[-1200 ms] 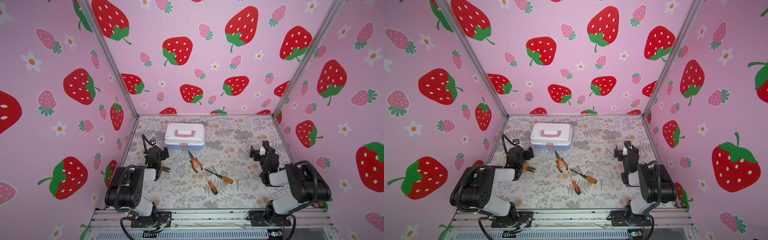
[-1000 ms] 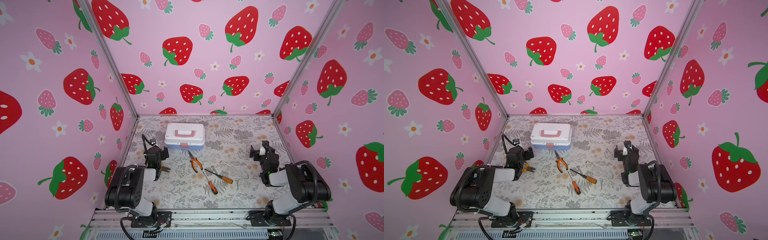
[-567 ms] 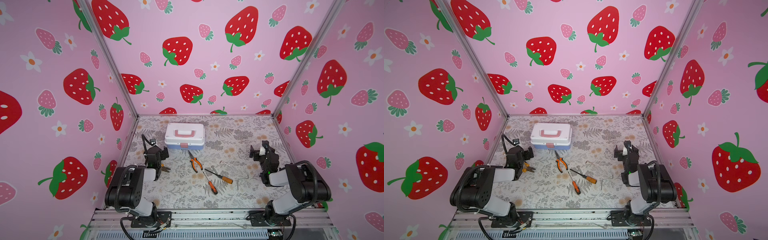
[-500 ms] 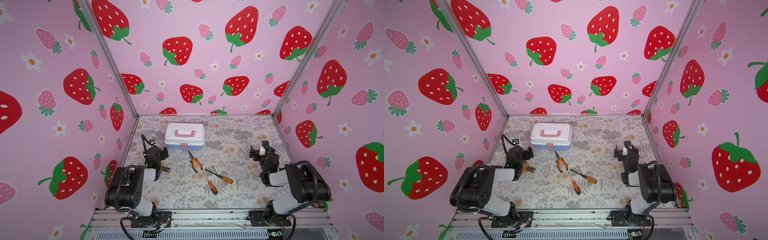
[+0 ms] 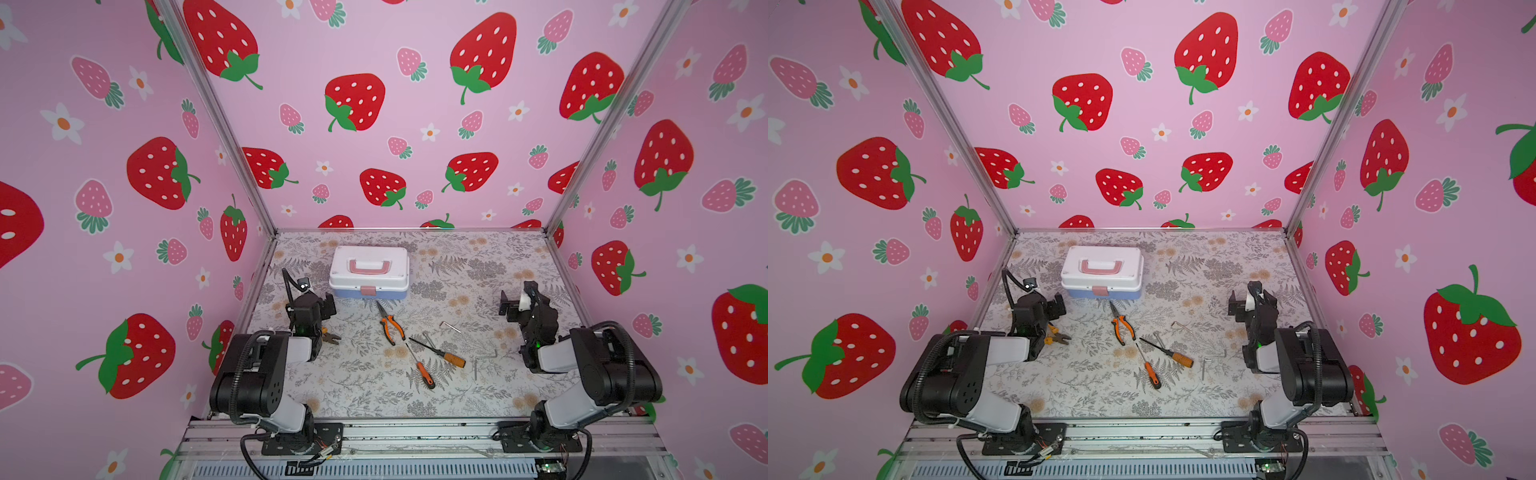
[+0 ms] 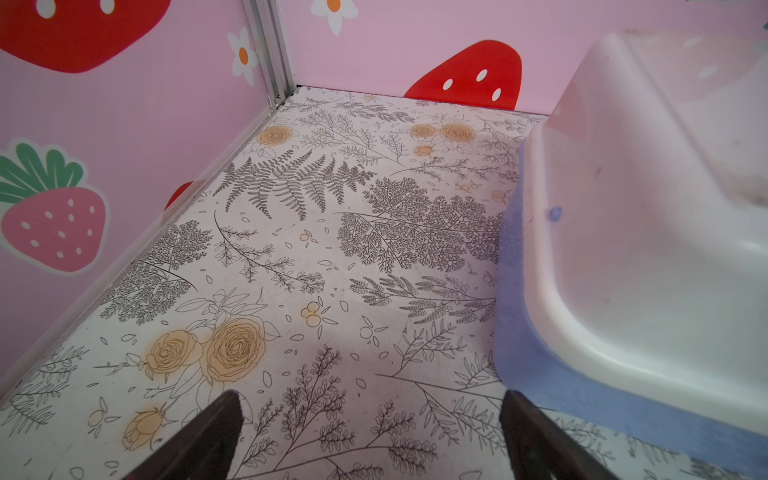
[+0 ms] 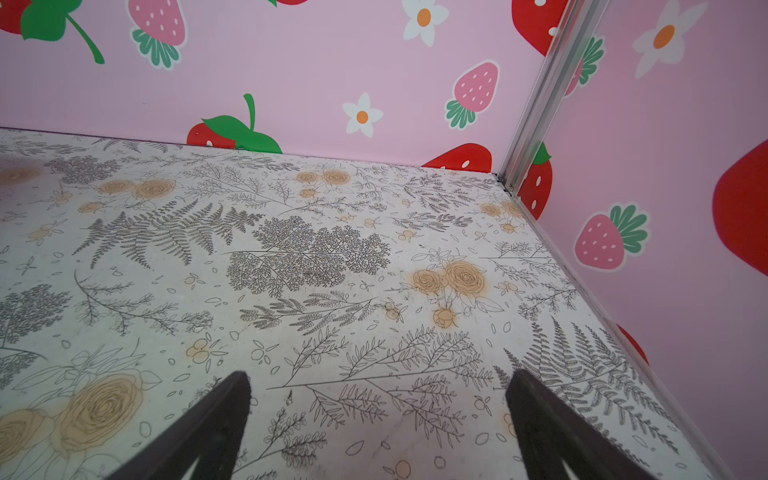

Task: Pack the tool kit

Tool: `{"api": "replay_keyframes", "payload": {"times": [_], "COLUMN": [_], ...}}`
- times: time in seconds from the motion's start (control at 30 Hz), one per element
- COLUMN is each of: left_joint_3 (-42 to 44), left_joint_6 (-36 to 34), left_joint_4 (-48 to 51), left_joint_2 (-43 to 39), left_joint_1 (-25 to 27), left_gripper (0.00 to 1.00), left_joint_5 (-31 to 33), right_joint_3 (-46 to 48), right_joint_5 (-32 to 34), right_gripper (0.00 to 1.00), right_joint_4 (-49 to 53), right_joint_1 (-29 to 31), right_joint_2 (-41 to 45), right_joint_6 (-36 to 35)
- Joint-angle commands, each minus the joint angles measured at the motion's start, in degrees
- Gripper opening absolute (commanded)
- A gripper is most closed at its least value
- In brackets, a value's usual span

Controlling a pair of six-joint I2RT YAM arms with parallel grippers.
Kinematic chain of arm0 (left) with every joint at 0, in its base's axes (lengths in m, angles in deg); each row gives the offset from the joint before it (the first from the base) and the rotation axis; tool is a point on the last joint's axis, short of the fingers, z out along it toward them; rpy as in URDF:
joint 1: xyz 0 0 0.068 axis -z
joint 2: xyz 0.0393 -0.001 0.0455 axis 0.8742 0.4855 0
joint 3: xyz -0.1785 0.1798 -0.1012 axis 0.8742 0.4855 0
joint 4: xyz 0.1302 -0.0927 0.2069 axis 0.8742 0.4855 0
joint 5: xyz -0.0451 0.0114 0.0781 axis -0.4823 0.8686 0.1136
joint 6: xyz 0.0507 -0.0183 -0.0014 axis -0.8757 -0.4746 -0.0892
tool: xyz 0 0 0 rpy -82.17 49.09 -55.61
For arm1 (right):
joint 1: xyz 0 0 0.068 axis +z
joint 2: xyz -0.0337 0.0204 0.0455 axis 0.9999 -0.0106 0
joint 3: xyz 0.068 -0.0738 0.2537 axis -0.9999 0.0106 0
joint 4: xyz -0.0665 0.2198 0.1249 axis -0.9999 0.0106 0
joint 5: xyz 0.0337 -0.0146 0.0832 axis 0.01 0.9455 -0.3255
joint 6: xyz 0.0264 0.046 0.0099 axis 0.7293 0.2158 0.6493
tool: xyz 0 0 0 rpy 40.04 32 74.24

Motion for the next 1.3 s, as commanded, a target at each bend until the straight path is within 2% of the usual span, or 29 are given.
{"api": "replay_keyframes", "payload": {"times": [0.0, 0.1, 0.13, 0.17, 0.23, 0.33, 0.4, 0.5, 0.57, 0.6, 0.63, 0.7, 0.77, 0.83, 0.87, 0.9, 1.0, 1.03, 1.1, 1.13, 1.17, 1.27], "left_joint_3": [-1.26, -1.21, -1.00, -1.62, -3.55, -11.86, -16.26, -20.48, -25.57, -29.61, -34.30, -41.14, -44.18, -45.74, -46.47, -47.49, -53.00, -55.96, -61.47, -63.62, -64.82, -65.44], "left_joint_6": [-0.25, -0.20, -0.22, 0.20, 0.75, 2.46, 4.16, 8.84, 15.06, 21.05, 26.78, 30.39, 30.03, 28.38, 27.08, 25.52, 22.02, 21.46, 20.86, 20.70, 20.54, 20.64], "left_joint_4": [-0.73, -0.94, -1.27, -0.14, 4.95, 22.79, 29.17, 34.36, 42.84, 50.38, 58.57, 69.03, 70.57, 69.21, 68.33, 67.40, 67.58, 69.50, 73.46, 74.95, 75.47, 74.64], "left_joint_2": [0.18, 0.13, -0.05, -0.56, -2.89, -5.88, -7.21, -9.59, -10.37, -10.40, -10.12, -9.04, -8.27, -7.60, -7.00, -6.08, -1.41, 1.14, 5.82, 7.97, 9.42, 11.97], "left_joint_1": [0.20, 0.15, 0.19, 0.19, 0.25, 0.28, 0.59, 1.89, 3.18, 3.39, 3.17, 3.01, 3.01, 2.75, 2.73, 2.70, 2.68, 2.68, 2.71, 2.71, 2.74, 2.70], "left_gripper": [0.99, 0.99, 0.99, 0.99, 0.99, 0.99, 0.99, 0.99, 0.99, 0.99, 0.99, 0.99, 0.99, 0.99, 0.99, 0.95, 0.78, 0.69, 0.52, 0.48, 0.46, 0.50], "left_joint_5": [1.12, 1.13, 1.14, 2.41, 3.57, 7.46, 7.69, 8.53, 14.85, 18.10, 19.42, 19.91, 18.70, 15.57, 13.39, 10.51, 1.87, -0.27, -3.36, -4.87, -6.31, -10.96], "right_joint_3": [-0.79, -0.67, -0.44, -0.95, -3.87, -6.64, -7.29, -9.05, -10.34, -11.27, -12.47, -15.51, -19.49, -23.08, -23.77, -24.48, -26.29, -27.10, -29.18, -30.28, -31.49, -35.19], "right_joint_5": [-0.28, -0.28, 2.06, 7.09, 9.42, 9.57, 11.67, 17.48, 21.94, 23.13, 23.87, 23.73, 23.63, 20.29, 18.35, 14.98, 7.65, 6.75, 4.81, 3.49, 2.24, -1.34], "right_gripper": [0.99, 0.99, 0.99, 0.99, 0.99, 0.99, 0.99, 0.99, 0.99, 0.99, 0.99, 0.99, 0.99, 1.00, 0.95, 0.83, 0.28, 0.17, 0.06, 0.04, 0.02, 0.02], "right_joint_4": [-0.66, -0.84, -1.74, 0.00, 9.66, 15.81, 18.01, 22.40, 24.99, 26.86, 29.45, 34.68, 40.86, 45.29, 45.51, 45.52, 45.58, 45.90, 47.50, 48.50, 49.63, 53.39], "right_joint_1": [-0.18, -0.18, 0.20, 0.89, 1.02, 1.08, 1.63, 4.53, 7.12, 8.69, 9.93, 11.81, 13.62, 15.56, 16.54, 17.46, 20.04, 21.14, 23.07, 23.76, 24.40, 26.20], "right_joint_2": [0.36, 0.46, 0.81, 2.50, 7.66, 11.63, 13.47, 16.33, 17.72, 18.43, 18.65, 18.05, 16.08, 13.83, 13.20, 12.38, 9.83, 8.88, 6.63, 5.56, 4.40, 0.67], "right_joint_6": [0.08, 0.08, 0.82, 1.75, 2.40, 3.12, 5.74, 5.66, 5.53, 5.97, 7.26, 9.29, 12.26, 14.07, 14.35, 14.55, 16.94, 17.66, 18.51, 18.54, 18.37, 17.92]}}
